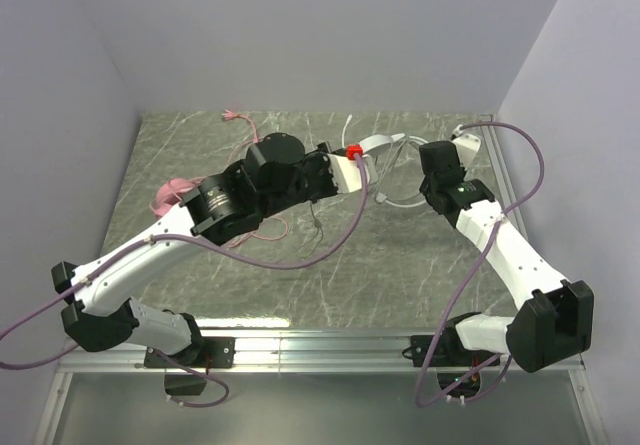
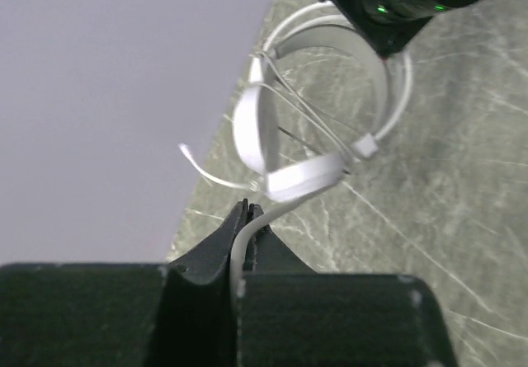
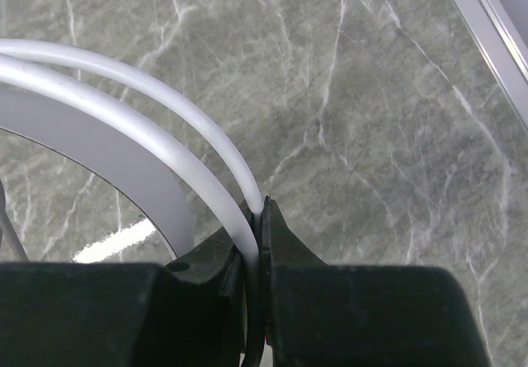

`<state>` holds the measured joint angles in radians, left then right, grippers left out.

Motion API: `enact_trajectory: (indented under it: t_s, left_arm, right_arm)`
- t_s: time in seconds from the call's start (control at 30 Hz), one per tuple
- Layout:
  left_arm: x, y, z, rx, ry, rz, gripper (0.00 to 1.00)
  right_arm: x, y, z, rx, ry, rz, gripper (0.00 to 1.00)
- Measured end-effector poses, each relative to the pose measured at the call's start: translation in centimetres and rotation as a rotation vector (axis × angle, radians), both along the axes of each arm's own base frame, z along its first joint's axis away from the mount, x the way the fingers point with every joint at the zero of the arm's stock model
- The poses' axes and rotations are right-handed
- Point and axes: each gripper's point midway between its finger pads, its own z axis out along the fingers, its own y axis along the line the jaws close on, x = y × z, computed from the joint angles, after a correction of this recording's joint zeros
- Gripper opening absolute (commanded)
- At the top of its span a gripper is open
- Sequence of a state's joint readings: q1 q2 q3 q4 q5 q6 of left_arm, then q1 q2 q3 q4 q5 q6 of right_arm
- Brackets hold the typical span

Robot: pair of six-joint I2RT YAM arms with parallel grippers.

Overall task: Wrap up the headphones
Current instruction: Wrap the headphone cable with the left arm

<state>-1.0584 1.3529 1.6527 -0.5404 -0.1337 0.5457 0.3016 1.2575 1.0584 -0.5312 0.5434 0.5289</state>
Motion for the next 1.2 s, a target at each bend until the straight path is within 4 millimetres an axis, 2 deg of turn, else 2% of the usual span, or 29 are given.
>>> enact_trajectory:
  t_s: [0.4, 0.6, 0.7, 0.8, 1.03, 1.2]
  left_arm:
    - [5.4, 0.0, 1.1, 0.05, -0.126, 0.015, 0.0]
    - [7.8, -2.1, 1.4, 0.108, -0.172, -0.042, 0.0]
    - [9.5, -3.3, -0.1, 0.166, -0.175, -0.058, 0.0]
    - [10.7, -3.3, -1.6, 0.206, -0.167, -0.066, 0.0]
    - [12.0, -2.6, -1.8, 0.188, -0.163, -0.096, 0.0]
    - [12.9, -3.3, -2.5, 0.187, -0.149, -0.115, 0.0]
  right_arm:
    - [-0.6, 1.7, -0.5, -0.054, 0.025, 0.074, 0.0]
    - [-1.0, 3.1, -0.5, -0.078, 0.027, 0.123, 0.0]
    - [-1.2, 3.8, -0.6, -0.1, 0.033, 0.146, 0.0]
    - [-1.4, 4.3, -0.8, -0.122, 0.044, 0.166, 0.0]
    - [-1.7, 6.3, -0.9, -0.126, 0.039, 0.228, 0.0]
    - [-2.0, 8.0, -0.7, -0.127, 0.024, 0.284, 0.0]
